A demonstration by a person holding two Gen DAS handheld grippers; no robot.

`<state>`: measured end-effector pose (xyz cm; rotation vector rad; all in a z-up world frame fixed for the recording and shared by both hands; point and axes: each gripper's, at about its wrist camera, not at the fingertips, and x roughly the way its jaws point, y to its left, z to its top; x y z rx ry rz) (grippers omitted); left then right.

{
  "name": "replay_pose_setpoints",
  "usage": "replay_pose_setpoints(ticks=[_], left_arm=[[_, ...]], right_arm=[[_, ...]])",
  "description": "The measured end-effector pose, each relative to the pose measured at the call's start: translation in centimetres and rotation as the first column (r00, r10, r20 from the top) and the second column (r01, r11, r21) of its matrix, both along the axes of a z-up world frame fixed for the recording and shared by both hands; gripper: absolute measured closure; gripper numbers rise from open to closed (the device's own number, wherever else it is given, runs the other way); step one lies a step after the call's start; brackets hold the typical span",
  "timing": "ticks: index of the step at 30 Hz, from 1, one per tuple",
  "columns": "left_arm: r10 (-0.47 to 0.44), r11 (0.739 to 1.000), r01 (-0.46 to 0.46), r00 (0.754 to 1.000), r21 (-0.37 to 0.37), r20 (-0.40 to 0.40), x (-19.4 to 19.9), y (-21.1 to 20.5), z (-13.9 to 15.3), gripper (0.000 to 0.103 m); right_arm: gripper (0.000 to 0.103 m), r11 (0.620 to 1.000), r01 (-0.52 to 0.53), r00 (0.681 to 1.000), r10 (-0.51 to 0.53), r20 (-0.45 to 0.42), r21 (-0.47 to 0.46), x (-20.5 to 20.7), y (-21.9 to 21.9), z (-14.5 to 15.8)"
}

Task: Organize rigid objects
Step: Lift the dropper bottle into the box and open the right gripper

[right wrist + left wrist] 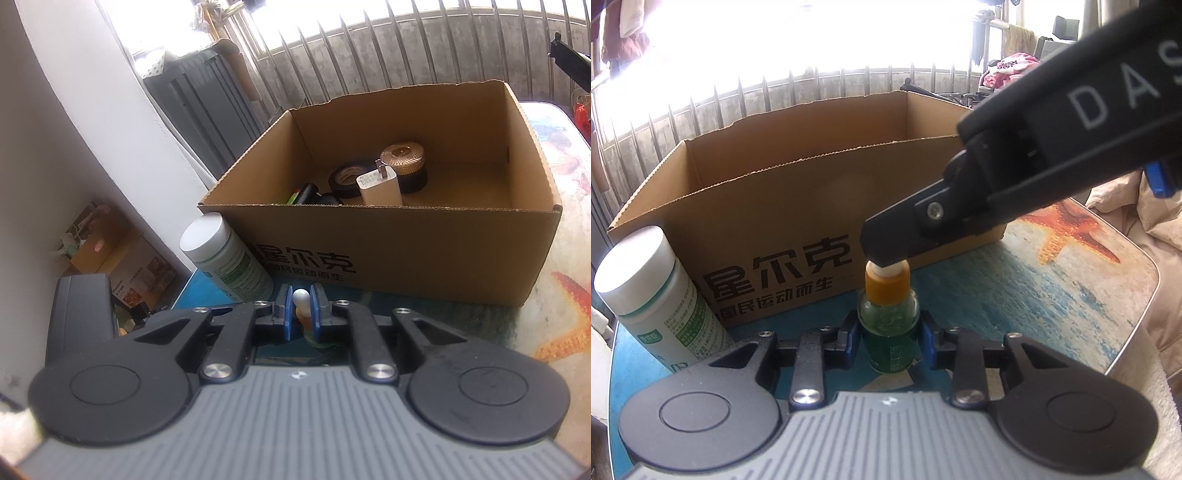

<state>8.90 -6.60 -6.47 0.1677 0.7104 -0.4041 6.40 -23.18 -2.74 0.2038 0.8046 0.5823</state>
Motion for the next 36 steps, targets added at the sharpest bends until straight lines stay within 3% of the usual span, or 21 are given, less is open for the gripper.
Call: replay_pose_setpoints(ticks=[17, 28, 36], left_arm=[[0.031, 0.999, -0.032, 0.999, -0.02, -0.03, -0.4, 0.9, 2.1, 0.07], [0.048, 0.999, -0.048, 0.999, -0.019, 0.005, -1.7, 0.9, 3.1, 0.07], [0.057, 0.998, -0.057, 0.996, -0.009, 0.062, -2.5, 0.8, 5.8, 0.07]], right_arm=[[0.093, 1.0, -0.004, 1.0, 0.004, 0.008, 0.004, -0.5, 0.1, 1.1], [0.093, 1.0, -0.019, 0.998, 0.019, 0.06, 0.009, -1.9, 0.2, 3.1], [0.093, 0.999, -0.031, 0.99, 0.028, 0.139, 0.019, -3.2, -0.3, 6.1]])
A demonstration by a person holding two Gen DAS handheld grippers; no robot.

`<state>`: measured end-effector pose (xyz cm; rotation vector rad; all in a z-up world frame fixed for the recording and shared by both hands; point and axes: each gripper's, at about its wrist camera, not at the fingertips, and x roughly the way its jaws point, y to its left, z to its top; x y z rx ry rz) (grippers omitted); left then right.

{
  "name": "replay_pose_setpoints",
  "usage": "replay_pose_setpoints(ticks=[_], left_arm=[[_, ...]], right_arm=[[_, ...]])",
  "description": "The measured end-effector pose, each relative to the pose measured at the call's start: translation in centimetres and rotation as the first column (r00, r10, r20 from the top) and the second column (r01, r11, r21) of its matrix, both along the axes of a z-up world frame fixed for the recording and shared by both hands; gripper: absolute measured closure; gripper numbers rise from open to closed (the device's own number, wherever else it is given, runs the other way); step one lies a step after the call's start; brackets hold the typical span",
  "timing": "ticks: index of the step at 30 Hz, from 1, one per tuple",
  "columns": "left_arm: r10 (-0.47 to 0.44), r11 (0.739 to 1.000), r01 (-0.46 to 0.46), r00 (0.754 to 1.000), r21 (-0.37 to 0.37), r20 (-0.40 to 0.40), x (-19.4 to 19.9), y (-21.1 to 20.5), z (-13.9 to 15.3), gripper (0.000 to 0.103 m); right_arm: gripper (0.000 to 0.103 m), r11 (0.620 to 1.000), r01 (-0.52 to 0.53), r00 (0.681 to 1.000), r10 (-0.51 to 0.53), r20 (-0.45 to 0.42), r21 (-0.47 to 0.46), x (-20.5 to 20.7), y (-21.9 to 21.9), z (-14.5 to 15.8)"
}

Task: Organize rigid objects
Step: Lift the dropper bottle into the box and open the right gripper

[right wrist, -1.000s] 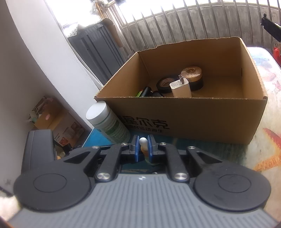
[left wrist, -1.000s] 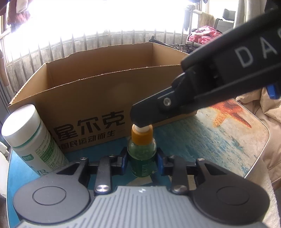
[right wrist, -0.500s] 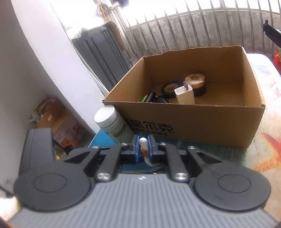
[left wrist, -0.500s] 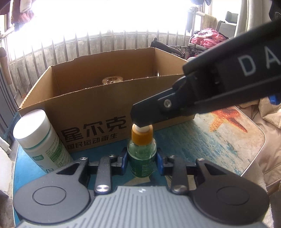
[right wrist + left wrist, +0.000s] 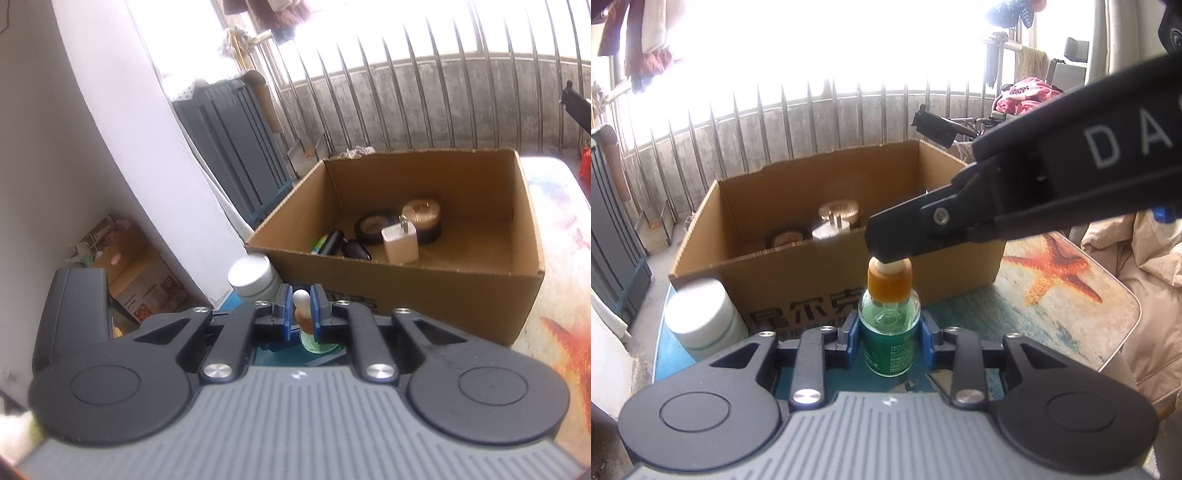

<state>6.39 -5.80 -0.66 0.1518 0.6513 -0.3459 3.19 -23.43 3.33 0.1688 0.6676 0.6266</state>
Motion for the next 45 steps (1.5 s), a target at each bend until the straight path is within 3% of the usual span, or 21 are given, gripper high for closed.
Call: replay_pose_setpoints(ticks=[10, 19, 25, 32, 41, 45], left_arm=[[-0.013, 0.999, 0.014, 1.0, -0.037, 0.024, 2.1, -0.8, 5.0, 0.07], [-0.056, 0.991, 0.039, 0.99, -0.127, -0.13, 11.3, -2.9, 6.4, 0.07], [-0.043, 0.992, 0.013, 0.968, -0.125, -0.248, 17.7, -4.9, 4.5, 0.07], [-0.021, 0.995, -0.017, 0.933, -0.102, -0.358, 22.3, -5.9, 1.0, 0.07], [0.02, 0.996, -0.055, 0.897, -0.066, -0.441, 25.9, -6.7, -1.6, 0.07], [0.015, 0.996, -0.052, 0.893, -0.07, -0.45, 26.2, -6.8, -1.8, 0.068]], right_arm=[[0.093, 1.0, -0.01, 0.997, 0.01, 0.078, -0.005, 1.3, -1.4, 5.5], [0.094, 1.0, 0.016, 1.0, -0.016, 0.001, -0.021, 9.9, -4.2, 7.4], [0.094, 0.999, 0.032, 0.996, -0.036, -0.08, -0.043, 16.5, -6.0, 5.0], [0.094, 0.998, 0.034, 0.987, -0.041, -0.157, -0.051, 22.2, -6.8, 0.9], [0.094, 0.997, 0.013, 0.981, -0.028, -0.192, -0.081, 25.6, -6.7, -2.4], [0.095, 0.992, 0.005, 0.98, -0.029, -0.195, -0.123, 26.1, -6.4, -3.5]])
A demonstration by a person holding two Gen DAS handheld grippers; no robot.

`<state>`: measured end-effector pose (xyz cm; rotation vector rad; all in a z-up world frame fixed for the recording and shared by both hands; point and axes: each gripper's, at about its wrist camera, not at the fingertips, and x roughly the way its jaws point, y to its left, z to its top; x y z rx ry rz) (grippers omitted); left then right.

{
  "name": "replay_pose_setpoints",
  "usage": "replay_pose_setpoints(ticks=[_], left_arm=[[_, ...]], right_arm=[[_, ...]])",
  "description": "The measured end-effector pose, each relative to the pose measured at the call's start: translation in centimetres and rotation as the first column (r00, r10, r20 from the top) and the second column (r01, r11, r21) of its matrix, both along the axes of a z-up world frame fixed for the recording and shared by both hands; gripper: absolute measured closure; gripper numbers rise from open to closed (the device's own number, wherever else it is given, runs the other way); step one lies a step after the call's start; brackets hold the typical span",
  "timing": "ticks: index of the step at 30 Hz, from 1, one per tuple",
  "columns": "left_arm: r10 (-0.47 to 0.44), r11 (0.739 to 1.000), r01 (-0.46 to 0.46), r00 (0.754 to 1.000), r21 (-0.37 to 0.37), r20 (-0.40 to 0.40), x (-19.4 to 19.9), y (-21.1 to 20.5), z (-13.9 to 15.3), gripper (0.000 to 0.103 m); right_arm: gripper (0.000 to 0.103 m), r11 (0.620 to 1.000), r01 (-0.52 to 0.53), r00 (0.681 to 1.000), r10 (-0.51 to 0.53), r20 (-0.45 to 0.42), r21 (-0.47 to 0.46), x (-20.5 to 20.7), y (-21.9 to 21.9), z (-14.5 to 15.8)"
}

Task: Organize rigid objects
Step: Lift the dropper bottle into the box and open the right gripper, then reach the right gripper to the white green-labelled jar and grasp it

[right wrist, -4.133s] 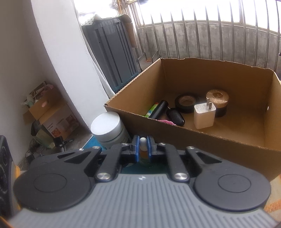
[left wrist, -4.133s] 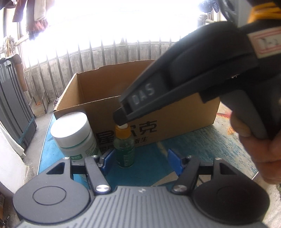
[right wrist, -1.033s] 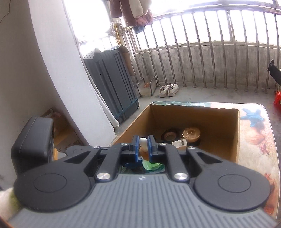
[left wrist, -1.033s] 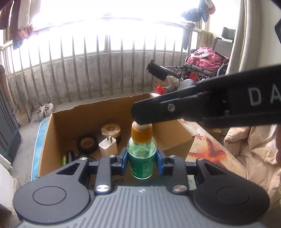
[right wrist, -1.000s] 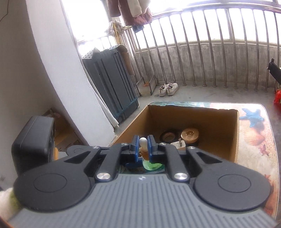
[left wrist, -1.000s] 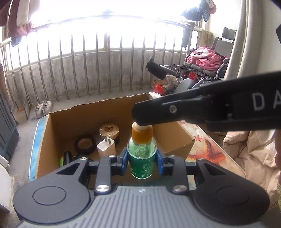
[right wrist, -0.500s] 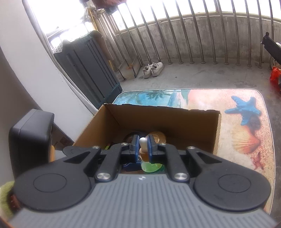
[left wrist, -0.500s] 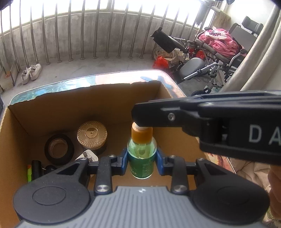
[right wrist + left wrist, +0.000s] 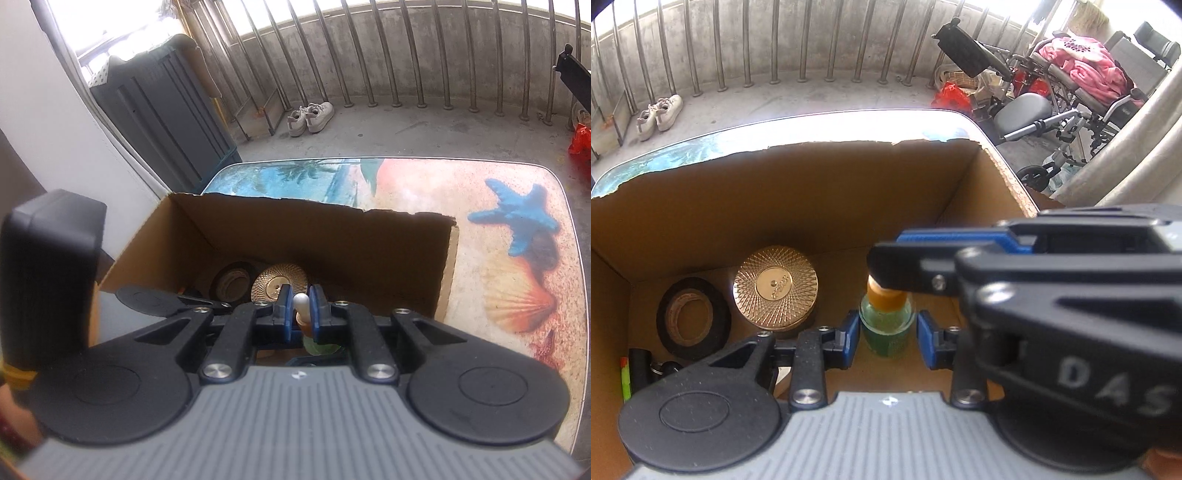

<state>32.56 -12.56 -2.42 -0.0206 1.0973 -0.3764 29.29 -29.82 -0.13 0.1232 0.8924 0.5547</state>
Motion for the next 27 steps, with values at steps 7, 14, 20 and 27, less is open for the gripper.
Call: replay_pose_setpoints(ticks=[7, 14, 20, 27], left_arm=[[-0.018, 1.0, 0.018, 1.0, 0.013, 0.017, -0.7, -0.2, 0.5, 0.049], [-0.015, 0.999, 0.011, 0.995, 0.034, 0.096, -2.8, -0.3, 2.5, 0.032], [-0.002, 1.0, -0.003, 0.985, 0.026, 0.175, -6.1, 0.7, 5.4, 0.027], [0.006, 1.0, -0.007, 0.96, 0.001, 0.28, -12.6, 3.5, 9.0, 0.016]], right_arm=[[0.092, 1.0, -0.009, 1.0, 0.01, 0.022, -0.016, -0.5, 0.1, 0.4], [0.073, 1.0, 0.026, 0.998, -0.025, 0.055, -0.01, -2.6, -0.7, 1.7], [0.067, 0.991, 0.097, 0.989, -0.106, 0.101, 0.093, -7.1, -3.6, 4.6], [0.043, 0.946, 0.162, 0.963, -0.213, 0.164, 0.281, -17.0, -7.0, 6.8]])
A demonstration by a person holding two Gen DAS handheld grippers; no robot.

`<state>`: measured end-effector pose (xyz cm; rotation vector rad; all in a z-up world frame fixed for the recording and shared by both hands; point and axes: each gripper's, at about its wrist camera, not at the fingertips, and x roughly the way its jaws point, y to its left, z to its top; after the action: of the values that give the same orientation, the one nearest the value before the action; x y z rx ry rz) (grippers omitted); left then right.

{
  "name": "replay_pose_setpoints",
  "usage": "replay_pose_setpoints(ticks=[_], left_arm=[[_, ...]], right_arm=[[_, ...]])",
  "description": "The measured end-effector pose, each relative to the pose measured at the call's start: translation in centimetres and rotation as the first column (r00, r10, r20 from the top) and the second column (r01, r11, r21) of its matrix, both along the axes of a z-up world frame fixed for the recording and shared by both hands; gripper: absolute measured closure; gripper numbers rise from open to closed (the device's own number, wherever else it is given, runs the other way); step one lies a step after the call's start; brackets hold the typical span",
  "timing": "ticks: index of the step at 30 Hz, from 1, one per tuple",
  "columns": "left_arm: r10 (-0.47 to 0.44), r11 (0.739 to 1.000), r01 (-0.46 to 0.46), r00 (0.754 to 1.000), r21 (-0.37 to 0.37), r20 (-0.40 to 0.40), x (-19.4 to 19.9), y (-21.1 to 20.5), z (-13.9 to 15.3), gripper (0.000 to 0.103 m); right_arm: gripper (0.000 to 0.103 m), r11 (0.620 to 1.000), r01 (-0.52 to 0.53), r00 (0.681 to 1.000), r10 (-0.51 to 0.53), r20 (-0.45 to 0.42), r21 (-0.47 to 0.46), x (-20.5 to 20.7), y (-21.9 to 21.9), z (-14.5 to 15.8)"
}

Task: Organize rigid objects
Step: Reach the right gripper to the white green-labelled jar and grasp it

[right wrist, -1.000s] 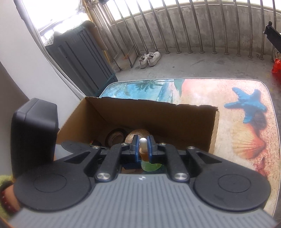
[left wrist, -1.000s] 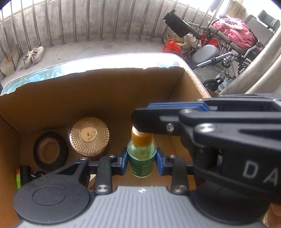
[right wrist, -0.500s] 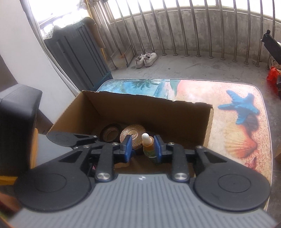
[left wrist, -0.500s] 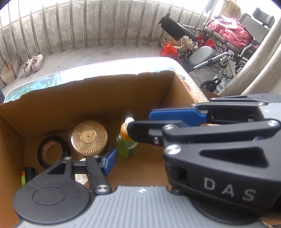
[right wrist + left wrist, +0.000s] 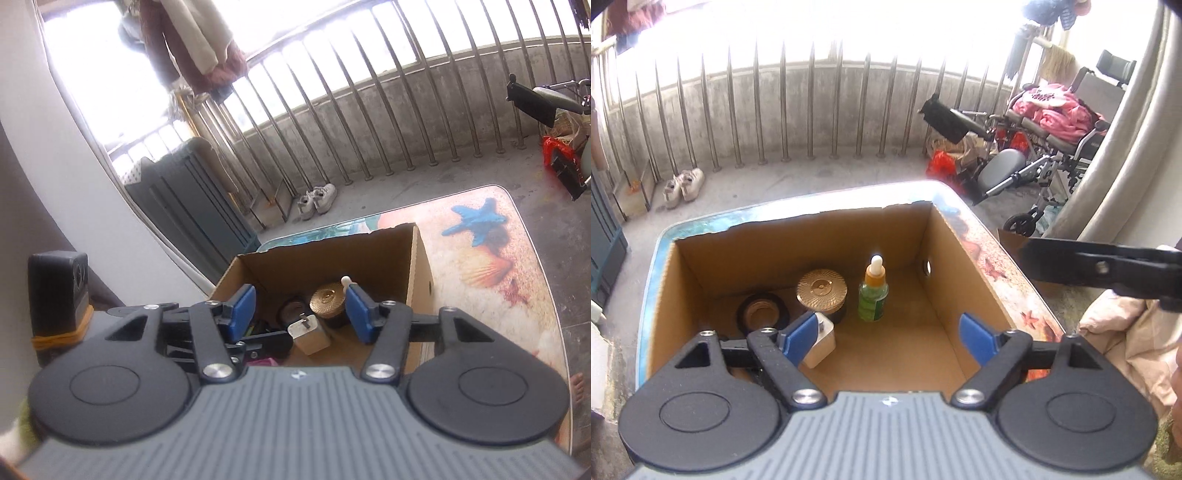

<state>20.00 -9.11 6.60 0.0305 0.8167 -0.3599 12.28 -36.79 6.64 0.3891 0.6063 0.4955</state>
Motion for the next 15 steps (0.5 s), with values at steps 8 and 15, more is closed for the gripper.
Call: replay_pose_setpoints(ticks=[8, 15], left_arm=[[0.049, 0.999, -0.048, 0.997, -0.009, 0.054, -8.1, 3.8, 0.7, 0.009], [0.108, 0.994, -0.108, 0.993, -0.014, 0.052, -13.0, 8.3, -1.7, 0.007]], right_arm=[[0.022, 0.984, 0.029, 1.0, -0.028, -0.01, 0.174, -10.0, 0.7, -3.3], [0.017, 0.988, -0.021, 0.997, 0.032, -0.064, 0.155, -13.2, 4.9, -5.8]])
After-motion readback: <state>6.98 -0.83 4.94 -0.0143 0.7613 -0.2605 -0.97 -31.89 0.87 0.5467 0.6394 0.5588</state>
